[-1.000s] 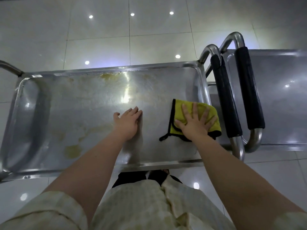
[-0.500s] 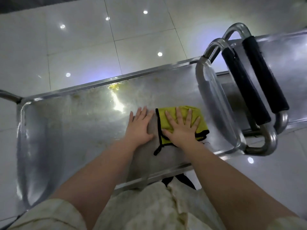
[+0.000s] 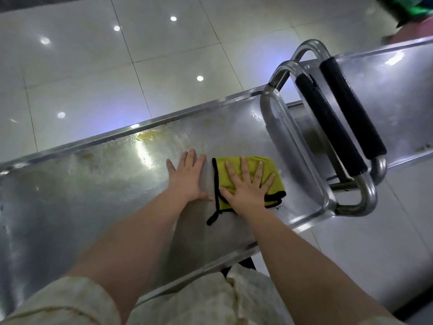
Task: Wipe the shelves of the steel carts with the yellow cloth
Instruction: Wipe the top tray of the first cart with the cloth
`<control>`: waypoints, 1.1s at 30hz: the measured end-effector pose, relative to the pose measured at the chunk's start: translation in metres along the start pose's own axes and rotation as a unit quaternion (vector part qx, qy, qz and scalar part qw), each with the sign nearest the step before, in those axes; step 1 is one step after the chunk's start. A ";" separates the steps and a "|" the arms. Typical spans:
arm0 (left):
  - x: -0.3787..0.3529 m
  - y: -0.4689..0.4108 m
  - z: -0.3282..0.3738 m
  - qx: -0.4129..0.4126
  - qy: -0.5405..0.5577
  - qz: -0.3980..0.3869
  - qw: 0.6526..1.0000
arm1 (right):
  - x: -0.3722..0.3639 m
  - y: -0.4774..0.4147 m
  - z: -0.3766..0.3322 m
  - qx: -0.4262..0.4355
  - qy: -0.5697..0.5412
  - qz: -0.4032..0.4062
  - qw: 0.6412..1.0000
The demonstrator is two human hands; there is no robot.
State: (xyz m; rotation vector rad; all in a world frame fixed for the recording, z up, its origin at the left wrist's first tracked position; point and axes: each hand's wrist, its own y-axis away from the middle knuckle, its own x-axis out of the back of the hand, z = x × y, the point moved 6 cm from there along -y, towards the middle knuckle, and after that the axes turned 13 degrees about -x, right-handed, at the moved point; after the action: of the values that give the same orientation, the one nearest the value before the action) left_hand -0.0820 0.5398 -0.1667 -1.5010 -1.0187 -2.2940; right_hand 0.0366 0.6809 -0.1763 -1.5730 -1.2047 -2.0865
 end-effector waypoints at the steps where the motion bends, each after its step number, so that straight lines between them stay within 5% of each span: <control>1: 0.001 -0.001 0.000 -0.003 -0.001 0.002 1.000 | 0.001 -0.003 -0.002 -0.005 -0.003 0.000 1.000; 10: 0.025 -0.023 -0.008 0.015 -0.013 -0.002 1.000 | 0.014 -0.031 0.009 0.035 -0.012 0.011 0.999; 16: 0.023 -0.021 -0.012 0.014 0.000 -0.012 1.000 | 0.051 -0.109 0.102 -0.110 -0.070 -0.014 0.991; 20: 0.034 -0.016 -0.017 0.010 0.010 0.028 1.000 | 0.066 -0.130 0.081 -0.182 -0.099 -0.027 0.978; 23: 0.050 -0.002 -0.051 0.075 0.054 0.102 0.990 | 0.062 -0.114 0.000 -0.064 -0.061 -0.012 0.996; 28: 0.048 0.022 -0.099 0.135 0.077 0.072 0.985 | 0.032 -0.040 -0.132 0.232 0.081 -0.005 0.969; 33: 0.048 0.010 -0.096 0.114 0.079 0.029 0.990 | 0.043 -0.072 -0.106 0.206 0.067 0.012 0.976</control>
State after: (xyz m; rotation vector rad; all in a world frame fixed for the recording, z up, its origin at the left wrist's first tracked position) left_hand -0.1681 0.4792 -0.1432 -1.2243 -1.1324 -2.1327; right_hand -0.0968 0.6584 -0.1785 -1.2304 -1.4456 -1.7482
